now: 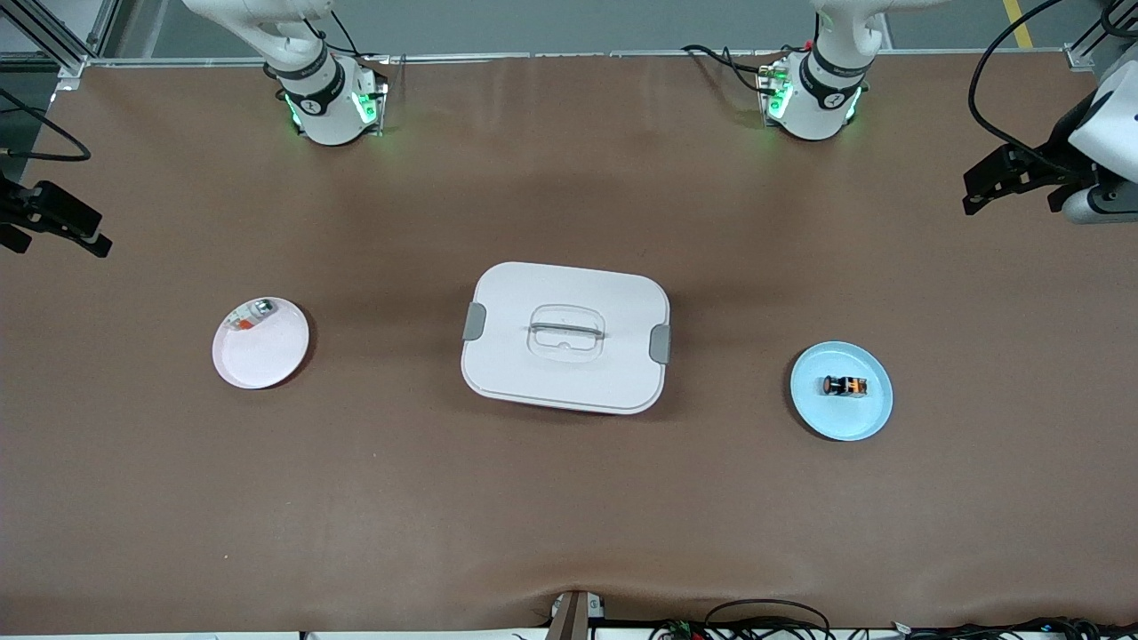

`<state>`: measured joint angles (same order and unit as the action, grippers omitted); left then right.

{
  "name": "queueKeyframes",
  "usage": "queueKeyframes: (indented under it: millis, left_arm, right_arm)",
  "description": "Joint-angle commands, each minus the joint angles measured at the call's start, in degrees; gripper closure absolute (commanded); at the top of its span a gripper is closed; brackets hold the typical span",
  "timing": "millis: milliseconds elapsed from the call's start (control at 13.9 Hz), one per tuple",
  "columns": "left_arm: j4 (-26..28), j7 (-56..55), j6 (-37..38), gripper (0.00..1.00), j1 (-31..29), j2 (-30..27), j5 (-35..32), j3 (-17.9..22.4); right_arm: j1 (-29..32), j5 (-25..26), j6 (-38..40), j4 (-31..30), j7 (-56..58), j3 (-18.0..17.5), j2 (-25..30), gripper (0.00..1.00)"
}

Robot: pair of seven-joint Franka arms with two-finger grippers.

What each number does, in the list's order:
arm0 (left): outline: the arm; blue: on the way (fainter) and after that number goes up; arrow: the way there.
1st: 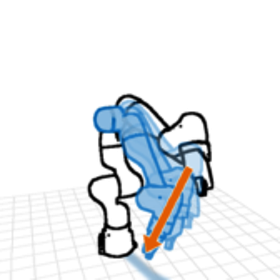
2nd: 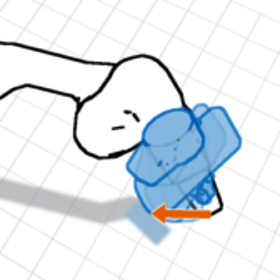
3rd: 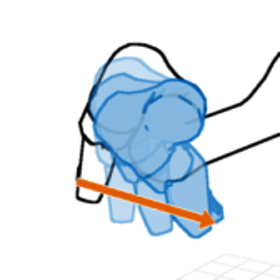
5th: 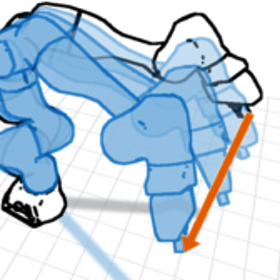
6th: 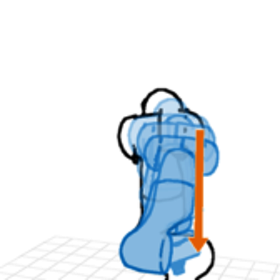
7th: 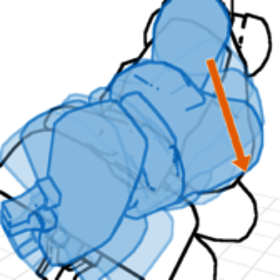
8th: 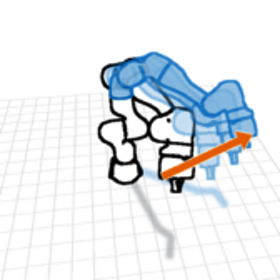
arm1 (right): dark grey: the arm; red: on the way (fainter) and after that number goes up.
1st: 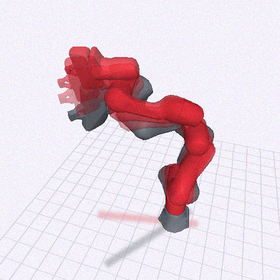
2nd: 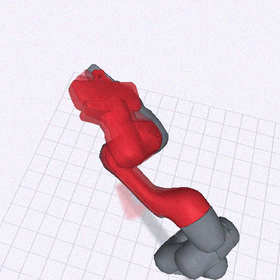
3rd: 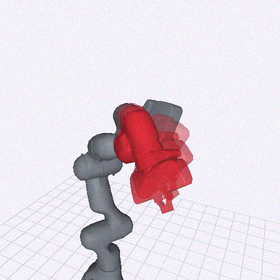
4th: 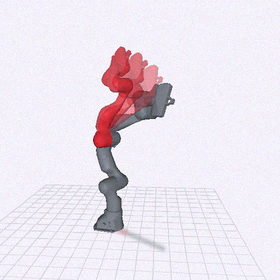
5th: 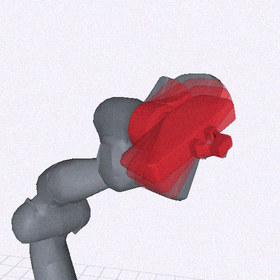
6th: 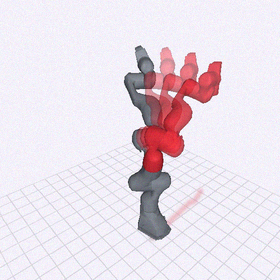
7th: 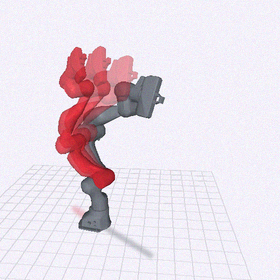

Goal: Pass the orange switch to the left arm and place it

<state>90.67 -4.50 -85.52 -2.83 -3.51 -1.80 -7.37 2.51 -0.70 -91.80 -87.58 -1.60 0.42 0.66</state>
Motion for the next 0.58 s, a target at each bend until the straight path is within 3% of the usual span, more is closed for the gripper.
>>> queueKeyframes:
  millis: [0,505]
  left_arm:
    - [-0.4,0.7,1.1,0.0,0.0,-0.6,1.1,-0.1]
    - [-1.4,-0.2,2.6,0.0,0.0,-0.5,1.1,0.0]
  right_arm:
    - [0.7,1.8,1.6,1.4,0.5,-0.9,-0.7,0.0]
    - [1.0,1.8,2.3,1.4,0.5,-1.0,-0.7,0.0]
